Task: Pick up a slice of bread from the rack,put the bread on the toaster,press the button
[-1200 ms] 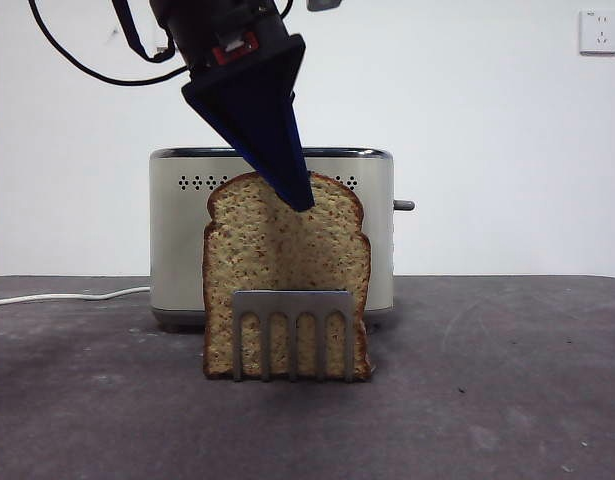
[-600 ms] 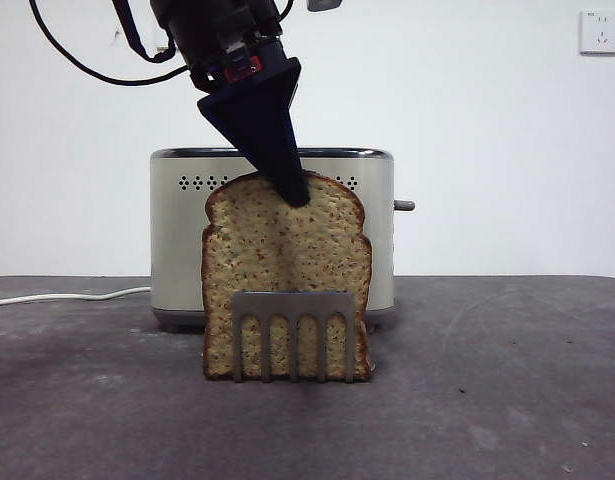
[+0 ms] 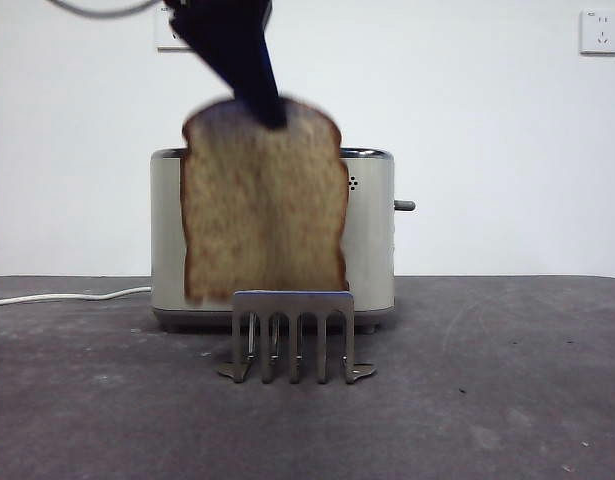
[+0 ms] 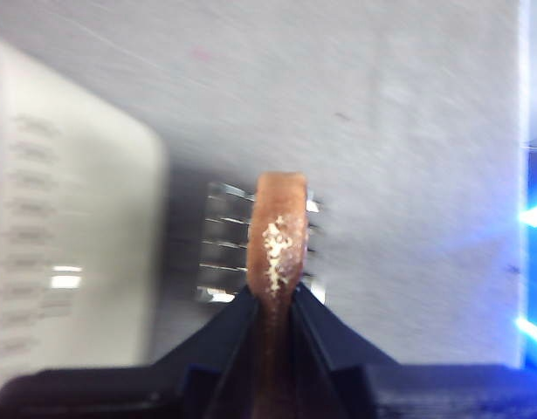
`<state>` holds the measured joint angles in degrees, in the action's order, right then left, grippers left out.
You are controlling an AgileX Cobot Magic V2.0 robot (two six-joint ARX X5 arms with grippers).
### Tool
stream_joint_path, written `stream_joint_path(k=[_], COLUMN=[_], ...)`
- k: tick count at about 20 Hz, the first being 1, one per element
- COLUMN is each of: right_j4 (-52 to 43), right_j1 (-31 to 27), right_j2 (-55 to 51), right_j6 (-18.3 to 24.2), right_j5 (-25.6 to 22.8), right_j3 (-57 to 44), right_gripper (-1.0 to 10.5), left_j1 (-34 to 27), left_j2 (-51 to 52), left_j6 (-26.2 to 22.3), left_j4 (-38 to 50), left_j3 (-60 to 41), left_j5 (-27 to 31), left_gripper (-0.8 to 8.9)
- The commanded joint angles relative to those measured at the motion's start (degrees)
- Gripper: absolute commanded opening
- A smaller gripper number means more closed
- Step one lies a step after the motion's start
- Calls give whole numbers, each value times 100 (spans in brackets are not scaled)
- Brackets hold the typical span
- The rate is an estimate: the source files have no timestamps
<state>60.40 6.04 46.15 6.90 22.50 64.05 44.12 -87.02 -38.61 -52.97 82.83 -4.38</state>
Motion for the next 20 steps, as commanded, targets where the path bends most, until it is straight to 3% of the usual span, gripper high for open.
stream_joint_path(k=[1, 4, 8, 13, 20], right_j4=[-28, -28, -26, -26, -26], right_j1=[15, 15, 15, 15, 15], right_j2=[-2, -2, -2, -2, 173], right_j6=[28, 28, 28, 28, 31], right_j5=[13, 11, 11, 11, 11], right_j3=[15, 15, 15, 15, 15], right_gripper=[-11, -11, -12, -11, -12], left_j1=[11, 4, -57, -564, -1043], left_j2=[140, 151, 151, 31, -356], left_j6=[-61, -146, -815, -1668, -1718], left_j4=[-142, -254, -111, 256, 221], left_j3=[505, 1335, 2127, 2157, 2157], left_j5=[146, 455, 894, 857, 251], left_gripper=[-9, -9, -9, -10, -9])
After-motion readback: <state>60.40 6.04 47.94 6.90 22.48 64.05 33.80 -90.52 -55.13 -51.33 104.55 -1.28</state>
